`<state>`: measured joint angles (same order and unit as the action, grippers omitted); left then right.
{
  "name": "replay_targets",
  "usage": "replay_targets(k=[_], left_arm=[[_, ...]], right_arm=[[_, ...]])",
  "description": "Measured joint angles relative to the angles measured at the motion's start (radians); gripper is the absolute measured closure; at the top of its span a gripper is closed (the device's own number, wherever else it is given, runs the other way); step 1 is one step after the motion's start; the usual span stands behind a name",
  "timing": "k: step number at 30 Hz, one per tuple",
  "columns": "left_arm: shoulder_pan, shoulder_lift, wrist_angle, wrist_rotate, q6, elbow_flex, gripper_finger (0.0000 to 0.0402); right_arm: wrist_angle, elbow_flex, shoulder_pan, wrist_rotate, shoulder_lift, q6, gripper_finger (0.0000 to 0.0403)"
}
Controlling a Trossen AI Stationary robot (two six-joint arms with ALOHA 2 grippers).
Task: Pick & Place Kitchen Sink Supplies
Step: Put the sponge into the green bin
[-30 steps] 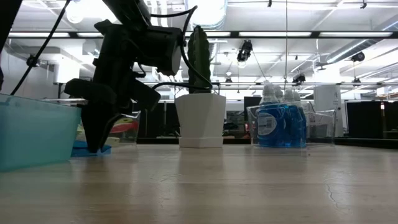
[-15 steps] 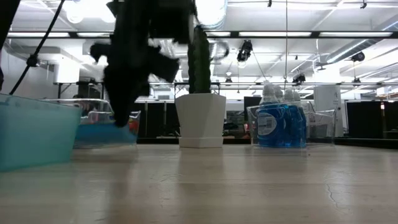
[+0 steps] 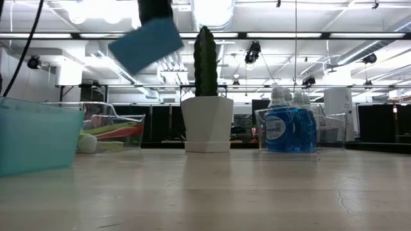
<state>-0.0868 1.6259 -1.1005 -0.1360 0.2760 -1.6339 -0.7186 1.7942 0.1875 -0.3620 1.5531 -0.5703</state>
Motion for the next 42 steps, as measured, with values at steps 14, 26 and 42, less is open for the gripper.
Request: replay_targets(k=[14,26,42], left_arm=[[0.000,-0.264,0.063,-0.006,0.126,-0.054,0.0401],[-0.005,-0.426,0.352,-0.198,0.118,-0.054,0.0401],[-0.008,-0.441,0.652,-0.331,0.128,-0.048,0.0401]], right_arm=[[0.029,0.002,0.028,-0.048,-0.034,0.050,0.0369],[0.218,-0.003,0.008,0.224,0.035,0.102,0.0317],[0.616,-0.004,-0.005,0.370,0.109,0.234,0.0176]])
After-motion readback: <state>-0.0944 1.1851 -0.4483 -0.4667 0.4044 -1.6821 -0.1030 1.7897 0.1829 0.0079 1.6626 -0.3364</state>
